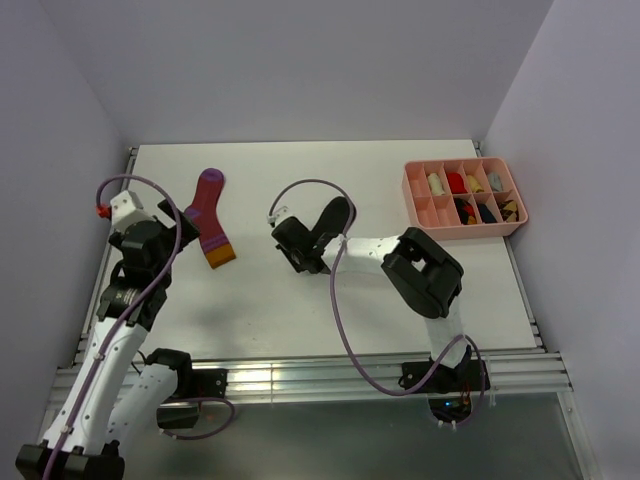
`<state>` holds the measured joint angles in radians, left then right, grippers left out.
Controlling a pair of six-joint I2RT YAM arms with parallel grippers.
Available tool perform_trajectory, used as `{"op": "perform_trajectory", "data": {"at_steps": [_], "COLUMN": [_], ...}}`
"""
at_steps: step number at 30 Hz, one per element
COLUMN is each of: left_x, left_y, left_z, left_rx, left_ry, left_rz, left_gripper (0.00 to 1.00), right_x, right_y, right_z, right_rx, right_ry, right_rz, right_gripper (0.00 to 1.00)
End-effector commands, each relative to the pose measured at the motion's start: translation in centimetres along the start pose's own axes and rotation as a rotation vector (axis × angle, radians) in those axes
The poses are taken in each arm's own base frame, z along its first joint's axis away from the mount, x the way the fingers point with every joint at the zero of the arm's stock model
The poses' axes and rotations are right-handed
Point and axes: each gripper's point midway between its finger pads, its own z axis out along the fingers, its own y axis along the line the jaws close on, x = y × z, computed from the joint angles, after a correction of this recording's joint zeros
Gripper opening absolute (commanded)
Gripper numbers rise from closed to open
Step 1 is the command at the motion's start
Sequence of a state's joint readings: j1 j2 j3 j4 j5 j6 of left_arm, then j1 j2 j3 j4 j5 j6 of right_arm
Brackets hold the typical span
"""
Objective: Roll the socks
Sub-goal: Roll the sock at the center of the board.
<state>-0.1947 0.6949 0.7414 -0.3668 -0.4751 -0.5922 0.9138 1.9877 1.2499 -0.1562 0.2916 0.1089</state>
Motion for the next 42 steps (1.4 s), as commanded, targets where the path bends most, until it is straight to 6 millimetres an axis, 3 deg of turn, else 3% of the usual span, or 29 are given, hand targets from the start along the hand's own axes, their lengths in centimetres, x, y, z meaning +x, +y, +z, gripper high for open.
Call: {"op": "perform_trajectory", "data": {"at_steps": [1,4,10,16,20,23,36,42], "left_x": [1.2,3.4,7.8,13.6,17.7,19.6,25.3,27.0], "left_y": [-3.5,-5.3,-8.3,-10.8,-10.9,-11.0,-12.7,-12.8], "left_z": [0.1,0.1,-0.1,-0.3,0.5,1.0,2.7,2.9], "left_rx": [0.139,0.214,0.3,0.26,0.196,0.151,0.045,0.024], "left_ry": [0.113,0.222,0.34,0.461,0.54,0.566,0.664,0.687], "left_rz": [-0.026,-0.068,-0.165,-0.184,-0.227,-0.28,-0.309,-0.292], "left_gripper": [0.99,0.98,0.92,0.91,0.89,0.88,0.76,0.63], "right_x": [3.6,2.6,1.3,1.0,0.7,1.0,1.3,1.6], "right_y": [2.0,3.9,5.4,4.6,4.7,4.4,3.7,3.5], "right_z": [0.4,-0.4,-1.7,-1.4,-1.6,-1.6,-0.7,-0.5], "right_rx": [-0.096,-0.226,-0.485,-0.659,-0.739,-0.763,-0.741,-0.744], "right_ry": [0.134,0.113,0.113,0.16,0.176,0.188,0.166,0.163], "right_rz": [-0.02,0.045,0.24,0.433,0.482,0.518,0.516,0.531], "right_gripper": [0.01,0.0,0.0,0.0,0.0,0.0,0.0,0.0]}}
